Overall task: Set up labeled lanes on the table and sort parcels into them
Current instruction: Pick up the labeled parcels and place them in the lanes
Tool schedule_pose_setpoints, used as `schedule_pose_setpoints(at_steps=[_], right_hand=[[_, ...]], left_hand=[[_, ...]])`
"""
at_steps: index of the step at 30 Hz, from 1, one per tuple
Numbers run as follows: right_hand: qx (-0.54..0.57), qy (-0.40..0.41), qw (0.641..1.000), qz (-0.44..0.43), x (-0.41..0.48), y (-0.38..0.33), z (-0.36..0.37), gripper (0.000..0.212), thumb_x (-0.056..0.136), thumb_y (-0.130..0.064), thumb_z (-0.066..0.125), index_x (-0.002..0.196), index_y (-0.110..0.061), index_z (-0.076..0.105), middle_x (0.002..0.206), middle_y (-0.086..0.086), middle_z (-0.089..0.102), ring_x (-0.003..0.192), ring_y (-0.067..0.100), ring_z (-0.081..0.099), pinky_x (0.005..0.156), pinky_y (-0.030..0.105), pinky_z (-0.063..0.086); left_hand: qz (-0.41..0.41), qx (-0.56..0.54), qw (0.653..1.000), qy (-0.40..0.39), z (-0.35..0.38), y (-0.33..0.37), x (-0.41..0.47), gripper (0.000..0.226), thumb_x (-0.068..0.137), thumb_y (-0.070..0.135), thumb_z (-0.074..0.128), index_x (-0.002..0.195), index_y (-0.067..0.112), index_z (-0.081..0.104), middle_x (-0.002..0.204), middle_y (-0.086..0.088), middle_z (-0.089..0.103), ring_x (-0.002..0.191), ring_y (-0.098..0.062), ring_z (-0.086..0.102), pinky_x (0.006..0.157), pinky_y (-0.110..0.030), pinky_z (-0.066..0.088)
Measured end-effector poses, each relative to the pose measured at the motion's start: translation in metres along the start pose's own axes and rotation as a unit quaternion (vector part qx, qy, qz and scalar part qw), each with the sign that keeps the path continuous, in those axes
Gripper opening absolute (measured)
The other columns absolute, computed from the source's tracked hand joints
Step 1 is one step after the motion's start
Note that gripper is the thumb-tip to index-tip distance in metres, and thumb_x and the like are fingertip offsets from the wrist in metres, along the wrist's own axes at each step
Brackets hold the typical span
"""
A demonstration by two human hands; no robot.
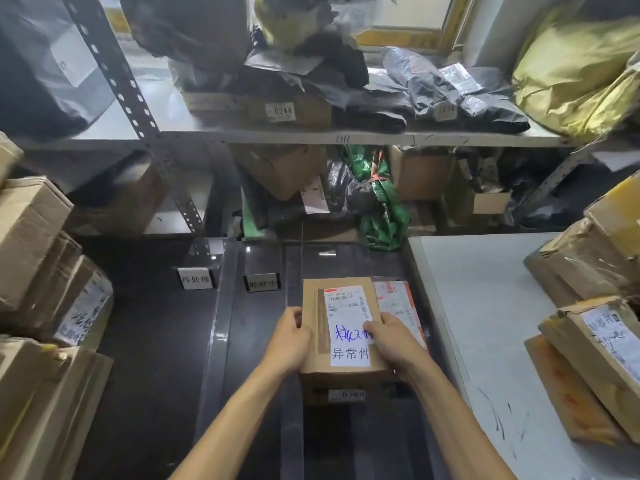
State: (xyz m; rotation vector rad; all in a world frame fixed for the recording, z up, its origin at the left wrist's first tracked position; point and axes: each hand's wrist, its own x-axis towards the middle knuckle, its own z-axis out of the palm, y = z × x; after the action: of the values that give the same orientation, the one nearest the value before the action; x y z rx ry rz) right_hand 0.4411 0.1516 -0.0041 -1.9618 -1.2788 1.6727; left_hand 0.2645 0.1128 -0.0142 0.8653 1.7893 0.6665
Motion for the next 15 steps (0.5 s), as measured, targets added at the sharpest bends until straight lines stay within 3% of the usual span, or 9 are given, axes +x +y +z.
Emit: schedule_pose_setpoints(at_steps=[6,9,12,15], right_hand=[[-0.018,0.018,0.999,-0.022,0.003,0.004,0.011,0.013,0.106,-0.016,0.048,0.107,-0.028,0.051,0.095,-0.012,0.066,0.082,0.010,0.072,0.062,0.021,0.056],[0.006,0.015,1.000,-0.019,0.005,0.004,0.015,0.013,0.106,-0.017,0.046,0.107,-0.026,0.055,0.103,-0.005,0.072,0.091,0.014,0.073,0.085,0.037,0.061],[0.028,-0.008,0.999,-0.017,0.002,0.001,0.018,0.018,0.105,-0.022,0.047,0.118,-0.022,0.060,0.113,0.001,0.073,0.102,0.023,0.073,0.099,0.050,0.056],[0.024,-0.009,0.999,-0.034,-0.001,-0.003,0.020,0.026,0.106,-0.022,0.047,0.128,-0.018,0.060,0.115,-0.002,0.064,0.102,0.011,0.066,0.092,0.035,0.056]], left_hand=[[-0.015,0.066,0.998,0.012,0.011,-0.007,0.008,0.027,0.099,0.015,0.042,0.123,0.023,0.050,0.132,-0.001,0.052,0.132,-0.020,0.039,0.109,-0.037,0.038],[-0.025,0.102,0.995,-0.004,0.015,-0.012,0.012,0.034,0.101,0.017,0.043,0.134,0.014,0.049,0.128,0.000,0.033,0.132,-0.026,0.041,0.114,-0.038,0.035],[-0.007,0.105,0.994,-0.003,0.017,-0.018,0.012,0.038,0.103,0.018,0.045,0.141,0.016,0.046,0.134,0.001,0.031,0.131,-0.024,0.044,0.113,-0.036,0.037],[0.020,0.099,0.995,0.002,0.014,-0.016,0.010,0.037,0.103,0.017,0.046,0.139,0.021,0.051,0.139,0.000,0.037,0.123,-0.016,0.046,0.098,-0.025,0.036]])
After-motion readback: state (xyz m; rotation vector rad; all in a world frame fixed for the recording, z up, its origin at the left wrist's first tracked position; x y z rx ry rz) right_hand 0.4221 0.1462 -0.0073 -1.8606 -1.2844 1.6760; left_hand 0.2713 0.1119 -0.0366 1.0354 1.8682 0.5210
